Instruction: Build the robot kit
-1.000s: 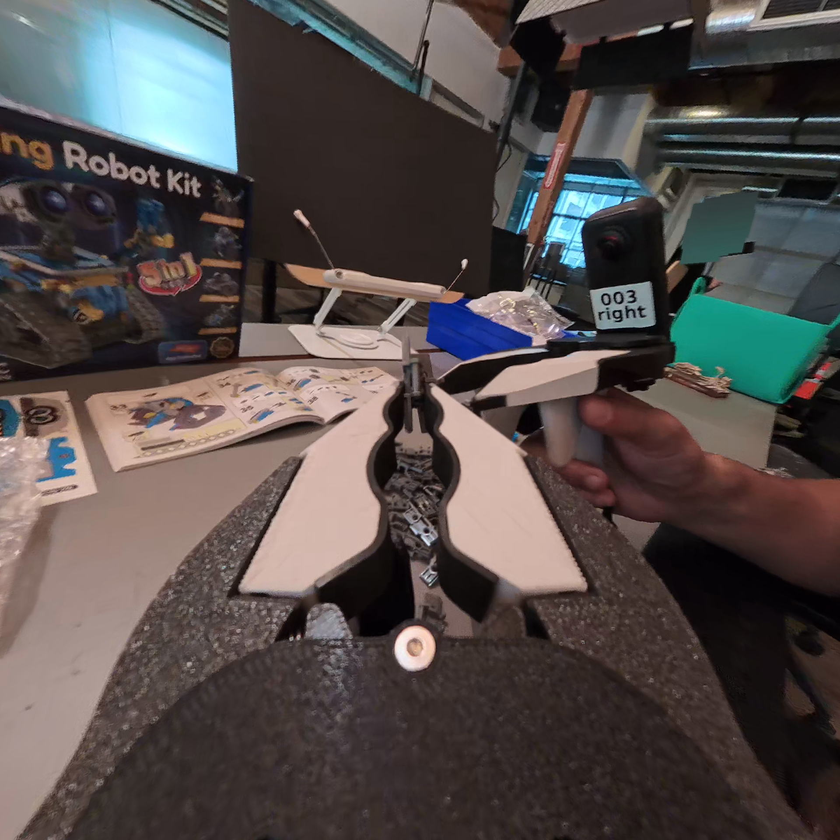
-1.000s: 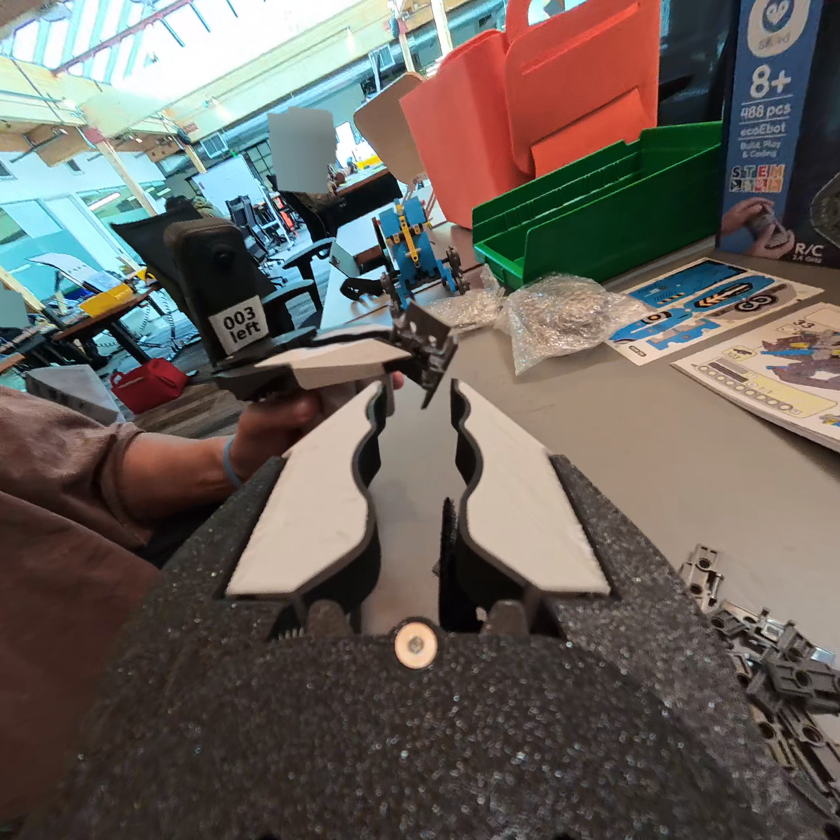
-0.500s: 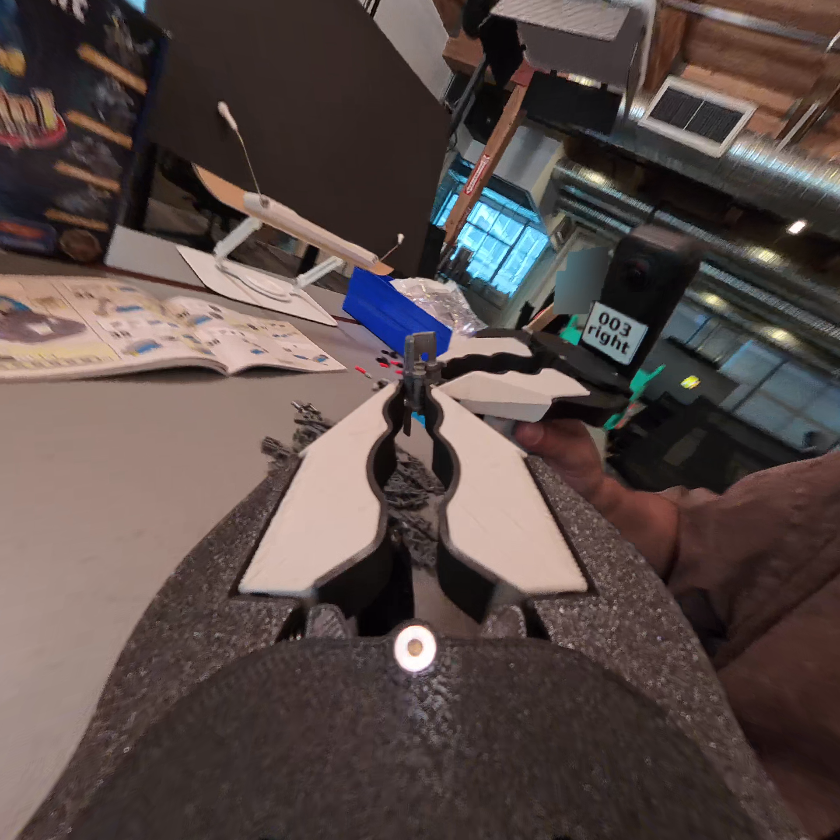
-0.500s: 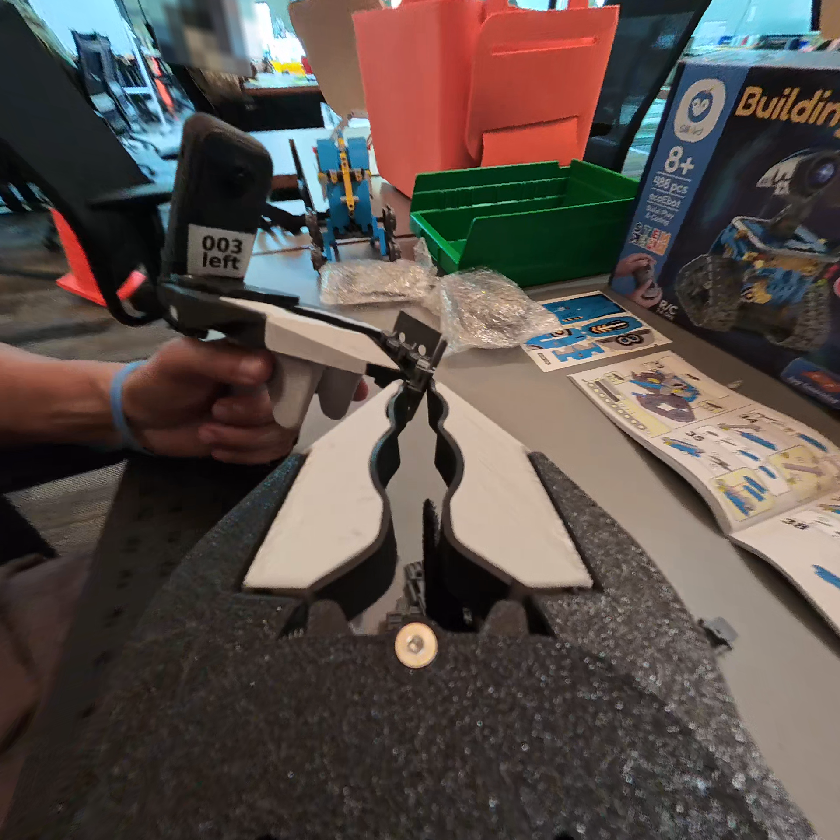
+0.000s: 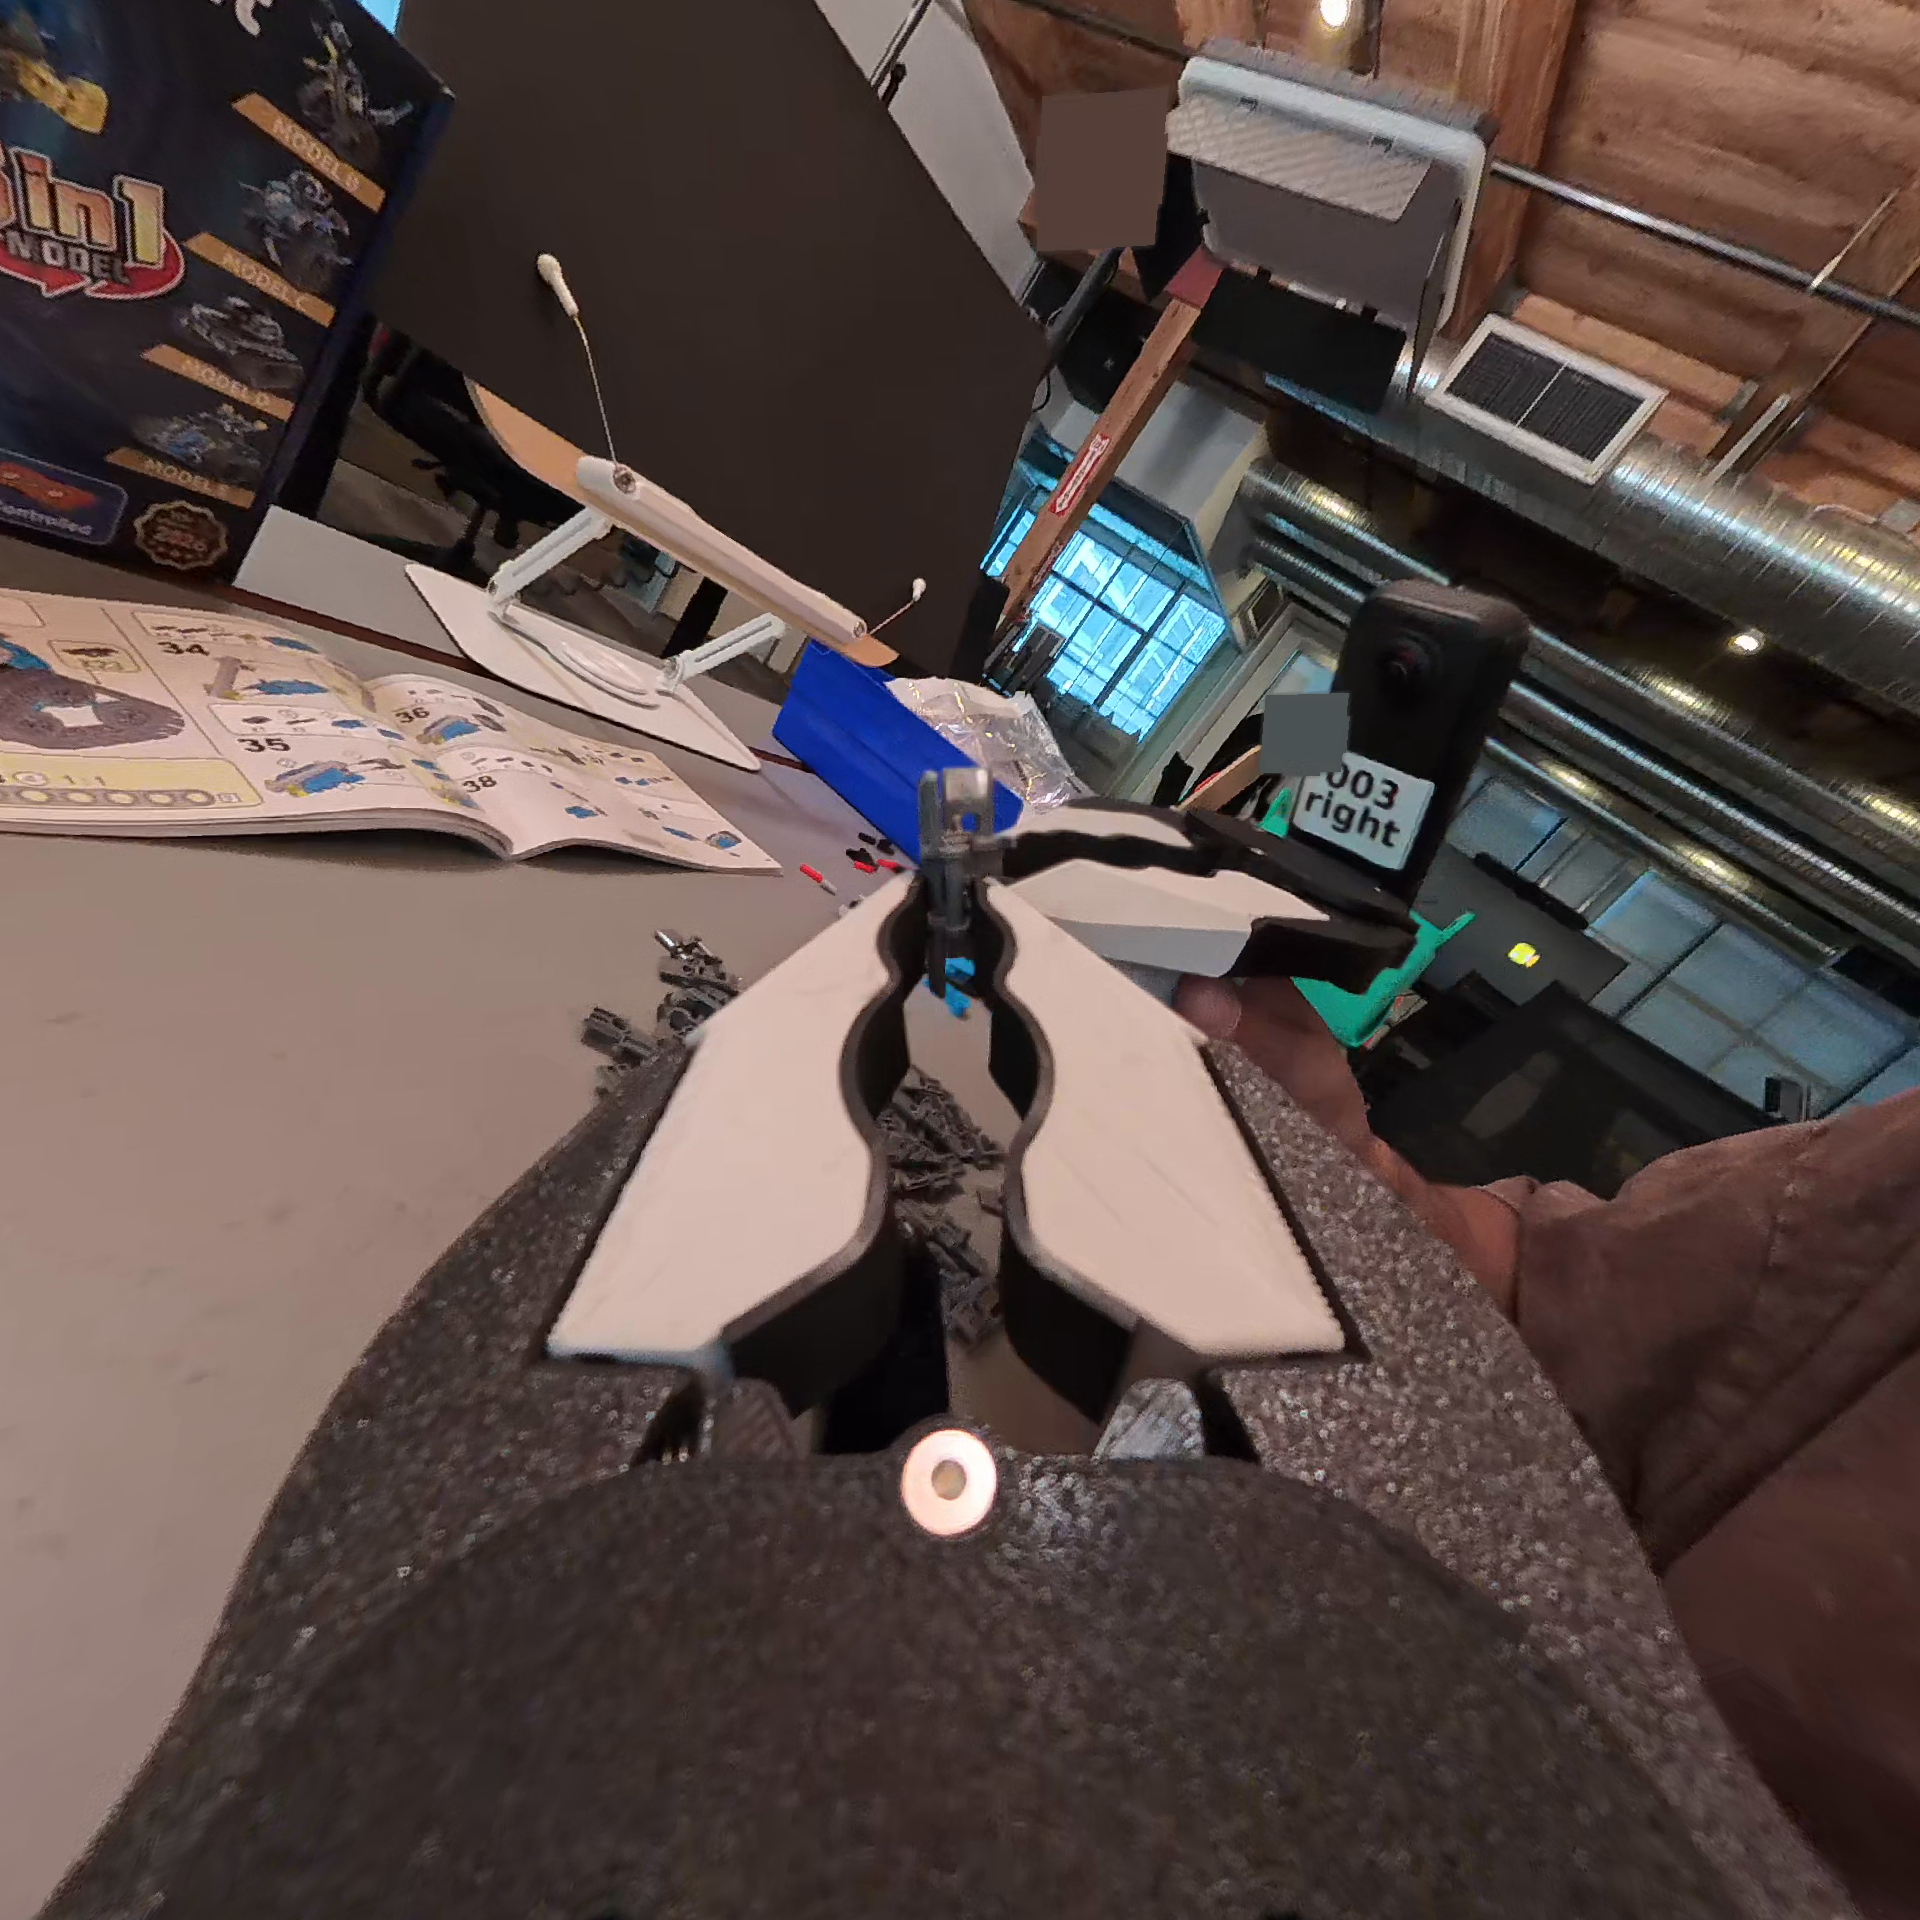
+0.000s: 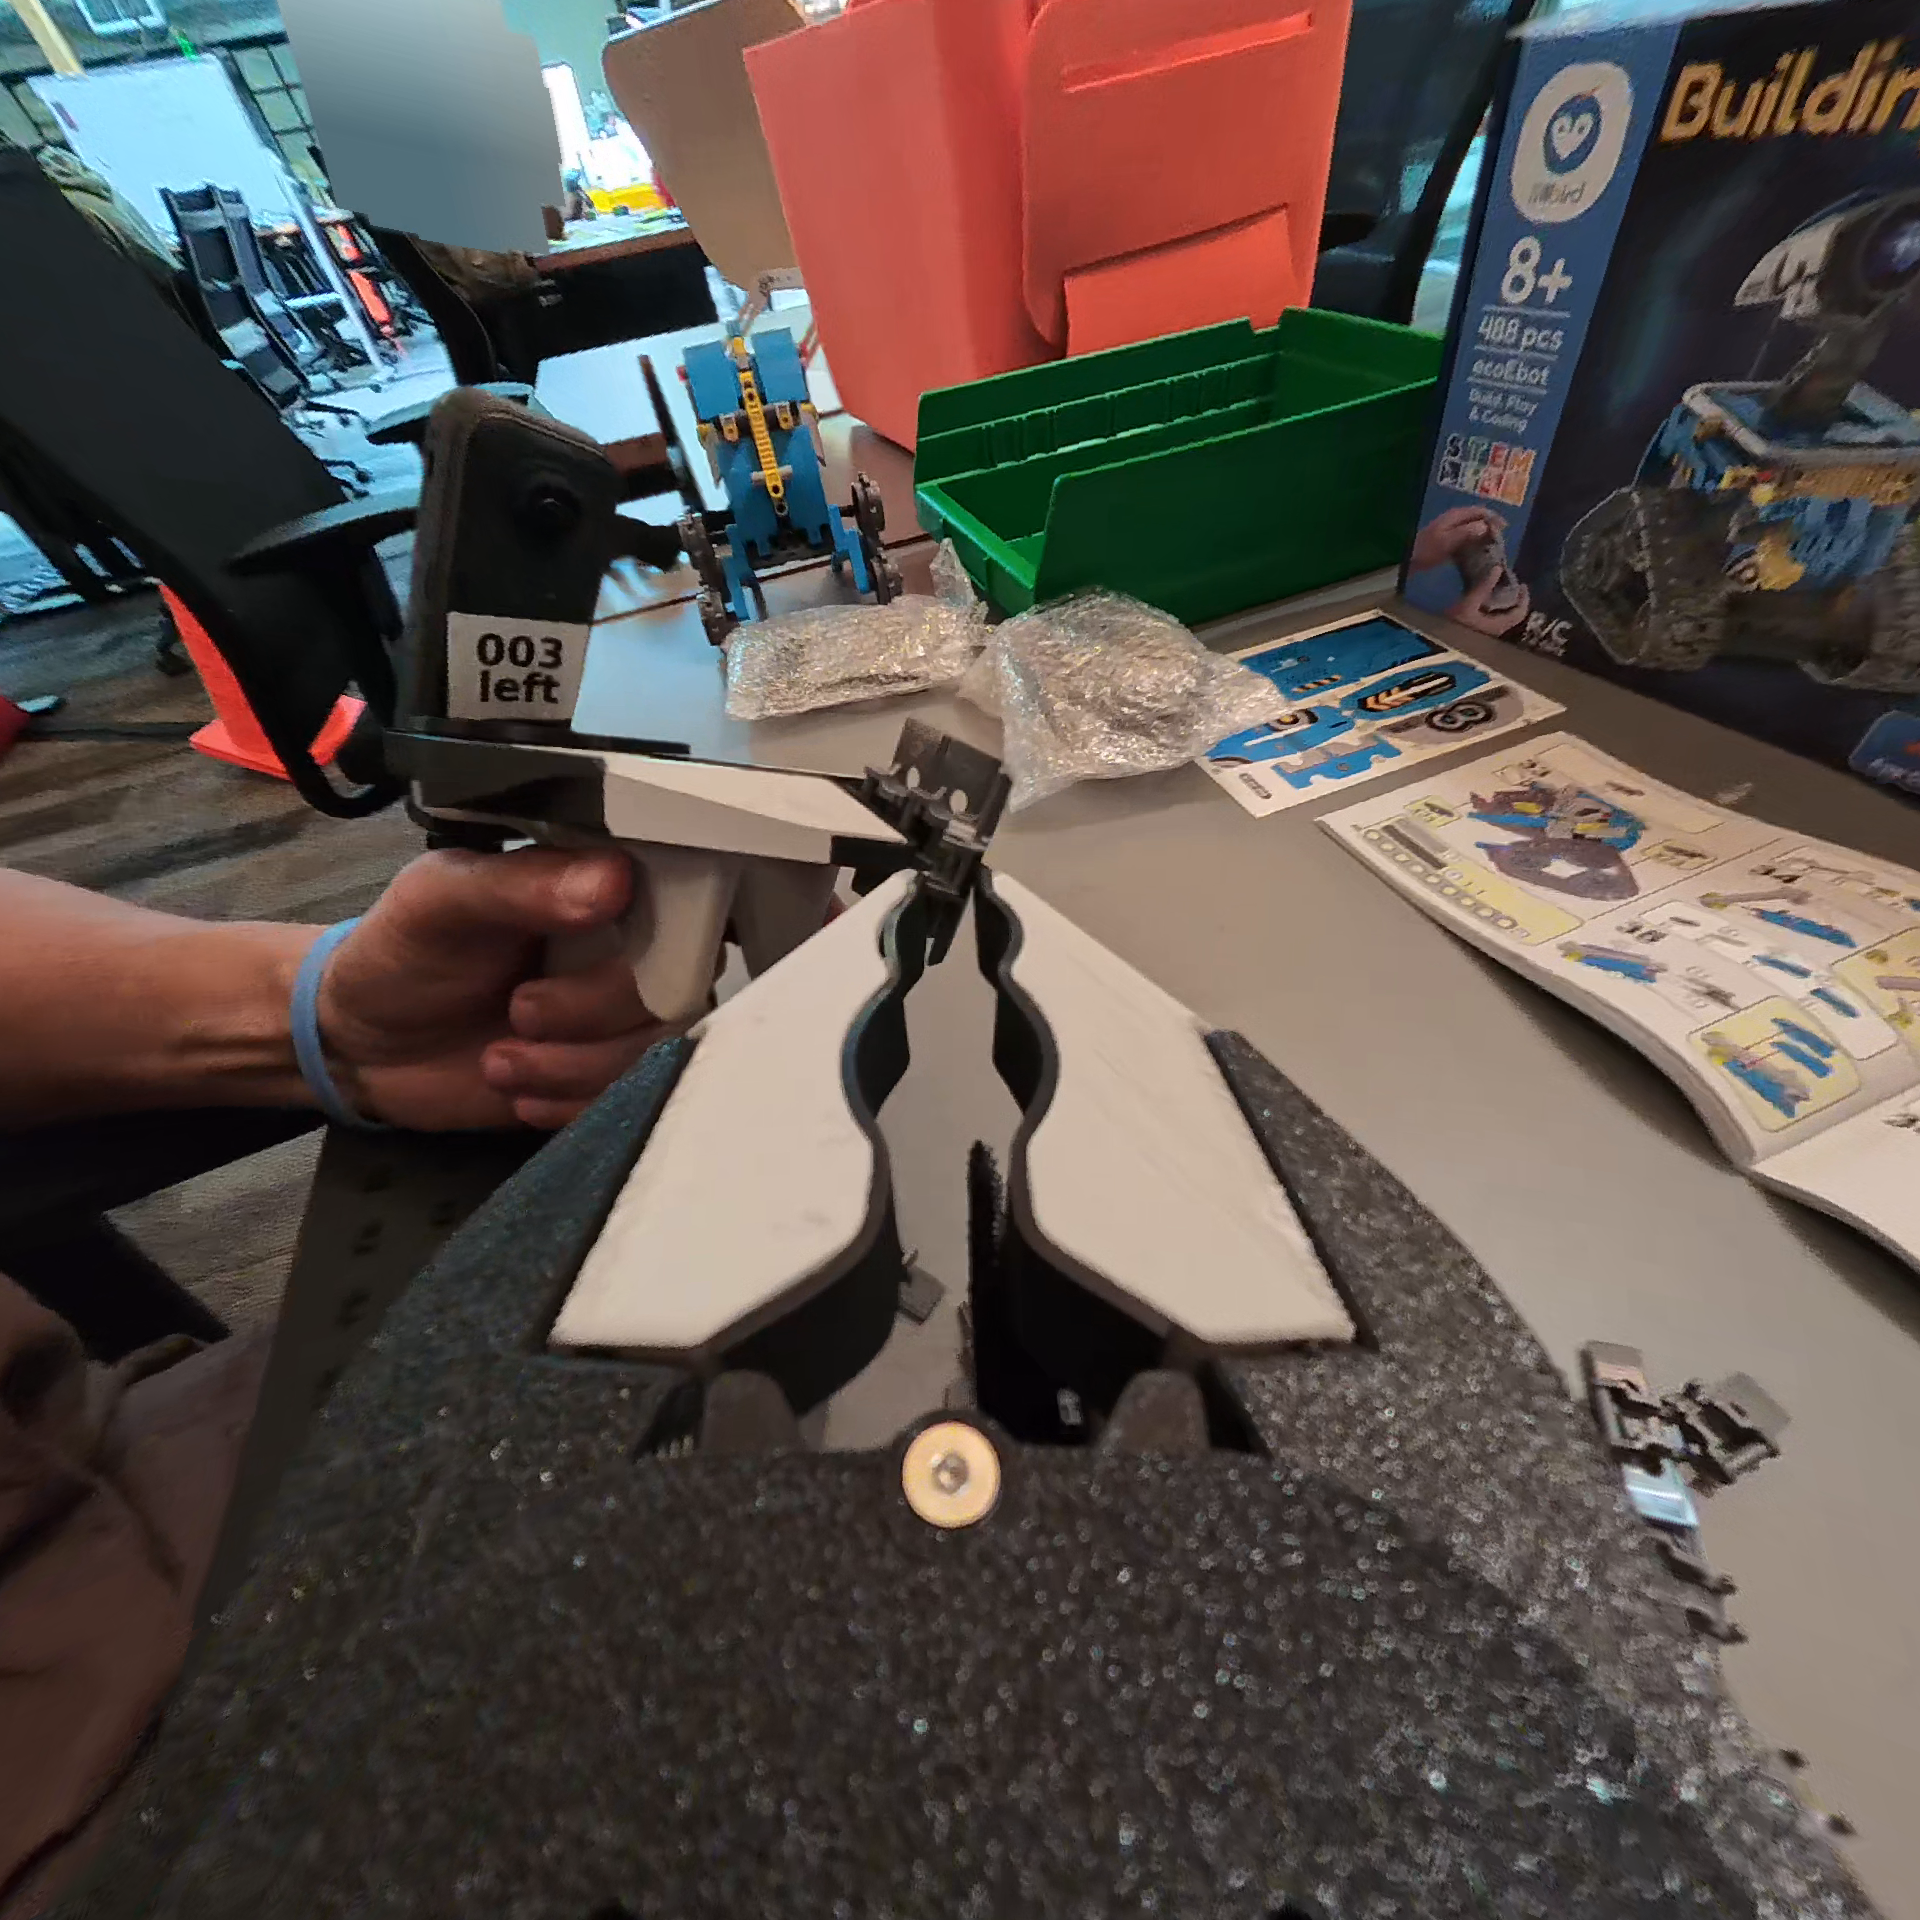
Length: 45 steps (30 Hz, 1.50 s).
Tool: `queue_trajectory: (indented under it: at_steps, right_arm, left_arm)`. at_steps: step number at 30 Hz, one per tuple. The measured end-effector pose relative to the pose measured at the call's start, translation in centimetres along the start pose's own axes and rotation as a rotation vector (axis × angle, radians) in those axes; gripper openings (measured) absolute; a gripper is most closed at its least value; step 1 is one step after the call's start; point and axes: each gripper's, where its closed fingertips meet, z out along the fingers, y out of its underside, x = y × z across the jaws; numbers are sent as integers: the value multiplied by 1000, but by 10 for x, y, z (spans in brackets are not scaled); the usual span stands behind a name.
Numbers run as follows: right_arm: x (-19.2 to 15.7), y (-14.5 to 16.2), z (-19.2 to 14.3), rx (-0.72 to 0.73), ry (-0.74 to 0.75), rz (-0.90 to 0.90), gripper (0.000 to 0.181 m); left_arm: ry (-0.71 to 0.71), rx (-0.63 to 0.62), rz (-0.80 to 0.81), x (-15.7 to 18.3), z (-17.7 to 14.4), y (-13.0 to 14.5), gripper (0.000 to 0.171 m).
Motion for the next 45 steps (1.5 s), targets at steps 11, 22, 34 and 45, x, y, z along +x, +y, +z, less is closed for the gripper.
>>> queue_trajectory:
  at_steps: [11,22,34,45]
  right_arm:
    - [12,5,-5,36,-185,282,4]
    - [-16,116,-2,-545,-345,-149,17]
    - [-26,131,3,-623,-338,-328,18]
    - [-10,121,-2,-593,-233,-205,25]
  left_arm:
    - [-1,-15,-6,-6,-4,-3,8]
    - [-145,-49,61,-38,-25,-12,7]
    - [-119,-272,155,-32,-18,16,7]
    - [-115,-832,-39,-43,-32,83,8]
